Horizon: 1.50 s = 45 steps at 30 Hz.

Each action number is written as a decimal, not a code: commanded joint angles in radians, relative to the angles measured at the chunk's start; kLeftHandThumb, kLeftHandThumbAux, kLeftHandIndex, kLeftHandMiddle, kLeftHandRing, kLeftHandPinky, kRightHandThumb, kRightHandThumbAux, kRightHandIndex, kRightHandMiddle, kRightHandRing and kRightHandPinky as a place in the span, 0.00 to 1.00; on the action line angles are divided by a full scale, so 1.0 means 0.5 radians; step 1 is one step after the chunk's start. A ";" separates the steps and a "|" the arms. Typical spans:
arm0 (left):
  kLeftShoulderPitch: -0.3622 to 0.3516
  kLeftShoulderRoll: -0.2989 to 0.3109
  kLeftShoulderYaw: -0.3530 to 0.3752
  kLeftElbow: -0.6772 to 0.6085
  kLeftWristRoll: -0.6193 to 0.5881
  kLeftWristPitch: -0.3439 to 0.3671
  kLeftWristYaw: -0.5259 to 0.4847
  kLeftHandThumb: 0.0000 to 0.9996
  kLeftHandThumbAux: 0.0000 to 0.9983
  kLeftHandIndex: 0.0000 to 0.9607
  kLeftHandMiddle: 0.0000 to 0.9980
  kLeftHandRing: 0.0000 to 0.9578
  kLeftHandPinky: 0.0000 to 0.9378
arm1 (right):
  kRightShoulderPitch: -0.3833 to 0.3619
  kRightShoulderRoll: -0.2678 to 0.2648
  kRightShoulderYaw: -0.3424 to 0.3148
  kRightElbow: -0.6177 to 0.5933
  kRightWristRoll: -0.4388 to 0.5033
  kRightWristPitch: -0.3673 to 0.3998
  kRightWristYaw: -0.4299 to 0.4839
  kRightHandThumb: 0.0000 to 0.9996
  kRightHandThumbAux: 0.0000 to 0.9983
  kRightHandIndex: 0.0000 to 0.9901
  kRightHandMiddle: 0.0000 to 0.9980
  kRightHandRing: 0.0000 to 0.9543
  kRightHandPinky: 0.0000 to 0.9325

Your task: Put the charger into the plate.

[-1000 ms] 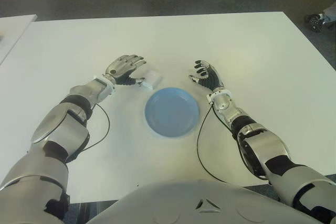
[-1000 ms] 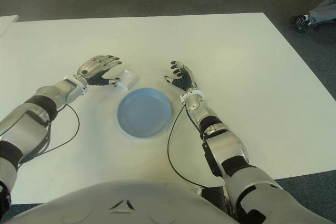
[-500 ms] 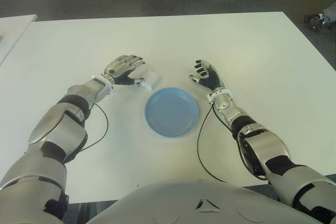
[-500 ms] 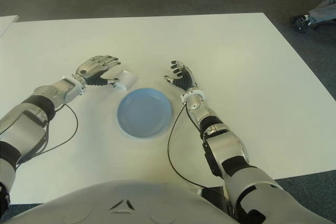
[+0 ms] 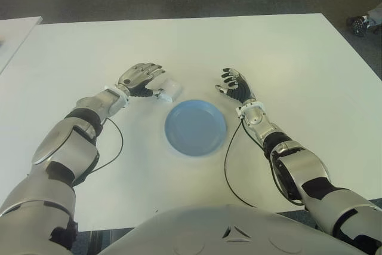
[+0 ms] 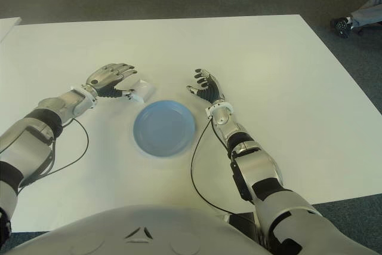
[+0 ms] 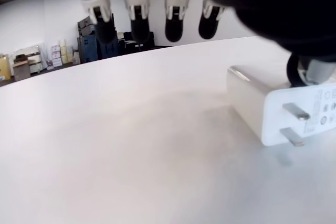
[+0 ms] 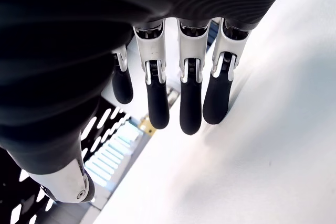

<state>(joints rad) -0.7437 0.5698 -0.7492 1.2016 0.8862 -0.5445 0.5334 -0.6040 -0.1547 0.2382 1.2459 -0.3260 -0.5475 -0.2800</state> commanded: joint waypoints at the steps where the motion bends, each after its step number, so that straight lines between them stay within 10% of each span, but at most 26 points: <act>1: 0.030 -0.049 0.003 -0.053 0.020 0.043 -0.050 0.17 0.26 0.00 0.00 0.00 0.00 | 0.233 0.050 0.022 0.147 -0.026 0.163 0.166 0.43 0.72 0.19 0.32 0.35 0.35; 45: 0.116 -0.125 0.167 -0.501 -0.014 0.363 -0.206 0.09 0.31 0.00 0.00 0.00 0.00 | 0.238 0.036 -0.018 0.159 -0.017 0.167 0.208 0.36 0.73 0.19 0.30 0.34 0.35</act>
<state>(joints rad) -0.7179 0.5173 -0.6725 0.9667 0.8835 -0.3718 0.4584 -0.6032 -0.1534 0.2137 1.2455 -0.3169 -0.5494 -0.2527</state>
